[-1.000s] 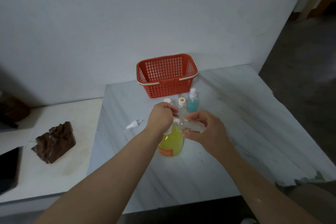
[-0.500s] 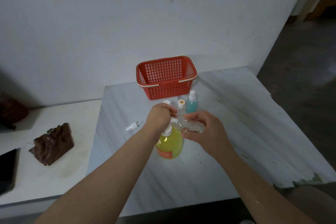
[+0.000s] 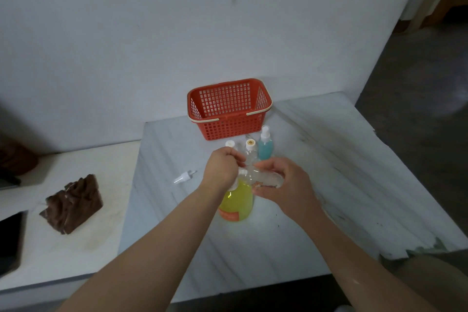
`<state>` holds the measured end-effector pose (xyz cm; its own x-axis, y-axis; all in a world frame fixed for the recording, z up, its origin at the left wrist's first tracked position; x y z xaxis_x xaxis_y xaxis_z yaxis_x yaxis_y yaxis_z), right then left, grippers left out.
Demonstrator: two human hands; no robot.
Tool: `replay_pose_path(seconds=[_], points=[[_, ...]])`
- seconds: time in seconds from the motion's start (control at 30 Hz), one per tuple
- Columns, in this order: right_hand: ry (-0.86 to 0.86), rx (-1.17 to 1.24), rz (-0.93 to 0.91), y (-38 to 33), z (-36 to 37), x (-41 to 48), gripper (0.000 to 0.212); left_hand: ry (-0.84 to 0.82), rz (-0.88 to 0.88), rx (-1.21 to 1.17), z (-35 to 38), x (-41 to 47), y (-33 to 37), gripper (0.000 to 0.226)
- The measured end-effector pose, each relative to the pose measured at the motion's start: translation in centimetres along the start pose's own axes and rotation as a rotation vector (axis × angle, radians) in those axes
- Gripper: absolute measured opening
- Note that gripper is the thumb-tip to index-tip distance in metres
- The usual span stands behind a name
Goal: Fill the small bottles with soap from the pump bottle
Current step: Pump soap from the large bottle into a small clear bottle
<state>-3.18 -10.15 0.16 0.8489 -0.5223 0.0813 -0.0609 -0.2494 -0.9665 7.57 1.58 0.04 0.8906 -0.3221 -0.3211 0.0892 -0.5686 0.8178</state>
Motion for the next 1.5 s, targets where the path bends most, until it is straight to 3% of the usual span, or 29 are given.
replay_pose_path(seconds=[0.23,0.4,0.93,1.5], points=[[-0.001,-0.007,-0.01,-0.9,0.0,-0.6,0.045,-0.047,-0.052,-0.13,-0.1,-0.9,-0.5,0.033],[-0.051,0.006,-0.002,-1.0,0.4,-1.3,0.047,-0.113,-0.098,-0.088,0.2,-1.9,-1.2,0.031],[-0.083,-0.013,0.008,0.2,0.7,-1.4,0.047,-0.018,0.017,0.1,-0.1,-1.3,-1.4,0.038],[-0.049,-0.011,-0.007,-1.0,0.5,-1.8,0.044,-0.062,-0.01,-0.013,-0.2,-0.9,-1.0,0.035]])
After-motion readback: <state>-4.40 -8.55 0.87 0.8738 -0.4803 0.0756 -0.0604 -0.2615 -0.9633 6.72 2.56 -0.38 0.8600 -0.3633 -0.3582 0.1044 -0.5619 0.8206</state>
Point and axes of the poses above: each hand's wrist, its own x-axis towards the middle knuckle, its own z-axis out of the palm, y = z × x, the point moved 10 cm from there along x, towards the middle knuckle, and after that the axes turned 7 degrees about x, right-handed, at the moved point
